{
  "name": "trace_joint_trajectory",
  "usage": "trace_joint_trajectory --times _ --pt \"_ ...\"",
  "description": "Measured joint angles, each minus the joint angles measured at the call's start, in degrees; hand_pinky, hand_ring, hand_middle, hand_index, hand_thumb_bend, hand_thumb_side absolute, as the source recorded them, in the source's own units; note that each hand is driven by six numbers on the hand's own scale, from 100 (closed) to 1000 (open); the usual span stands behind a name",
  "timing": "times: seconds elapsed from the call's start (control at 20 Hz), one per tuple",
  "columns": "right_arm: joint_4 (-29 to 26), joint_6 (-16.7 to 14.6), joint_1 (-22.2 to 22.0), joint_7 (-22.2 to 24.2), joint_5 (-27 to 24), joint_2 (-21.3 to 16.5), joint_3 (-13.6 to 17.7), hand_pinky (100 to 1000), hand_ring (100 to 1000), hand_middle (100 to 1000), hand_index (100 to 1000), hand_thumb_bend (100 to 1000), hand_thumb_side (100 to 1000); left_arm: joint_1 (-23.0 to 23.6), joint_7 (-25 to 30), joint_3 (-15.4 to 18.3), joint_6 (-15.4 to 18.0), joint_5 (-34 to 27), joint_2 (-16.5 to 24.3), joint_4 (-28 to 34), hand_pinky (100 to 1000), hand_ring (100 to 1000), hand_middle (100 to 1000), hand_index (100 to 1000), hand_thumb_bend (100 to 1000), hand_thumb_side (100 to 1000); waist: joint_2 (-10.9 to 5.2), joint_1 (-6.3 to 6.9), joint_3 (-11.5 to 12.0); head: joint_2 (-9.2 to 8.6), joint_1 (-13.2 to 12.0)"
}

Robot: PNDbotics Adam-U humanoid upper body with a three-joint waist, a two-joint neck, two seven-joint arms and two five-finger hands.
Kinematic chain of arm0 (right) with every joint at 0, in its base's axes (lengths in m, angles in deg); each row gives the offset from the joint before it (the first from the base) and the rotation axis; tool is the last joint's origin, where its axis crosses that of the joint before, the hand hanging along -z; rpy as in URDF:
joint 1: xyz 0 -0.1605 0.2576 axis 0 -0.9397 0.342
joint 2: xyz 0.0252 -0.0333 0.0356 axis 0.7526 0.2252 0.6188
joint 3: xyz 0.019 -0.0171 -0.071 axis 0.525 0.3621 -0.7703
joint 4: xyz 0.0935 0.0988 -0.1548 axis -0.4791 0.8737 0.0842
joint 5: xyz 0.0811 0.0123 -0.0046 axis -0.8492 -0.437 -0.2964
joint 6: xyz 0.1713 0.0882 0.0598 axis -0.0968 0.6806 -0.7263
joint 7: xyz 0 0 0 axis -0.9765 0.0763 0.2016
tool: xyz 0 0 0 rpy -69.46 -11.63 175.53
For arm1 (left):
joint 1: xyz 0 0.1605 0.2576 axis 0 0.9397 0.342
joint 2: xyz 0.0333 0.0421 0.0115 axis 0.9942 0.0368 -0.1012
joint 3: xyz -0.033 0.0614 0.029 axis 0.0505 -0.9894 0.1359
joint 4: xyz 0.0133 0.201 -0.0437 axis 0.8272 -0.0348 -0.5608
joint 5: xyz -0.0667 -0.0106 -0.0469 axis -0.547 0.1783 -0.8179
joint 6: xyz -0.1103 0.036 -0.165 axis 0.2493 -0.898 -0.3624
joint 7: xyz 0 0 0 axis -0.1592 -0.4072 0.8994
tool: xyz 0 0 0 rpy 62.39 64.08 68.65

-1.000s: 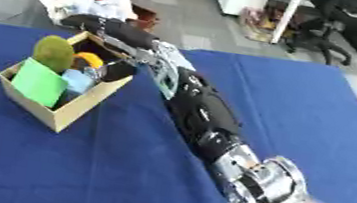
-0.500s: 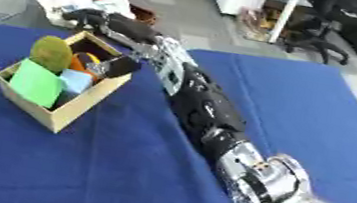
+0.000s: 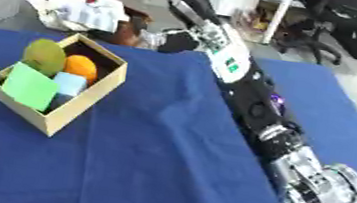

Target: Pick up objects on the table and place them in the box.

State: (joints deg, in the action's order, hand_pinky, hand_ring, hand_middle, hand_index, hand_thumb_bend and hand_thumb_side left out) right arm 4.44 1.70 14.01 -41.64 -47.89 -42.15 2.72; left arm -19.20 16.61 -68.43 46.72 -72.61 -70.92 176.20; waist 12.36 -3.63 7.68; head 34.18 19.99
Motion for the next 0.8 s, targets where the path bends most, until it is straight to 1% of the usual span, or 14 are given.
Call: trace_joint_trajectory --times 0.1,0.2,0.35,0.45,0.55,0.7,0.8 --pt "-6.5 3.2 -4.4 3.2 -8.3 -2.0 0.2 834 769 829 1000 100 462 0.4 -0.4 0.3 0.0 0.3 0.1 0.0 610 641 598 798 100 859 0.0 0.0 -1.0 0.05 -1.0" --pt "-12.6 6.2 -8.7 6.2 -15.0 -3.2 1.3 831 761 820 1000 100 465 0.7 -0.7 0.6 0.1 0.5 0.4 0.0 610 642 598 798 100 856 -0.01 0.0 -2.0 0.33 -1.9" --pt "-20.2 9.7 -15.5 9.7 -22.2 -4.1 3.7 826 752 811 1000 100 493 1.0 -1.0 0.7 0.2 0.7 0.4 0.0 610 642 598 797 100 854 -0.06 0.0 -3.0 1.01 -3.0" --pt "-23.9 11.4 -19.8 11.4 -24.9 -4.0 5.4 821 743 803 1000 100 511 1.4 -1.1 1.0 0.2 0.7 0.4 0.0 610 642 598 797 100 853 -0.08 0.0 -3.5 1.14 -3.8" --pt "-26.9 12.7 -23.9 12.7 -26.6 -3.6 6.9 818 736 797 1000 100 527 1.6 -1.4 1.1 0.3 0.8 0.5 0.0 609 642 598 797 100 854 -0.15 0.0 -4.2 1.59 -4.7" --pt "-31.2 14.8 -28.7 14.1 -28.7 -1.2 8.5 812 728 791 1000 100 538 2.4 -1.7 1.5 0.3 0.9 0.5 -0.1 610 642 598 798 100 862 -0.76 0.02 -5.6 2.36 -6.5" --pt "-34.6 16.8 -30.5 14.5 -30.5 0.8 8.6 807 729 795 1000 100 542 3.0 -2.0 1.7 0.3 1.0 0.7 -0.3 609 642 598 798 100 862 -1.25 0.03 -6.4 3.17 -7.8"
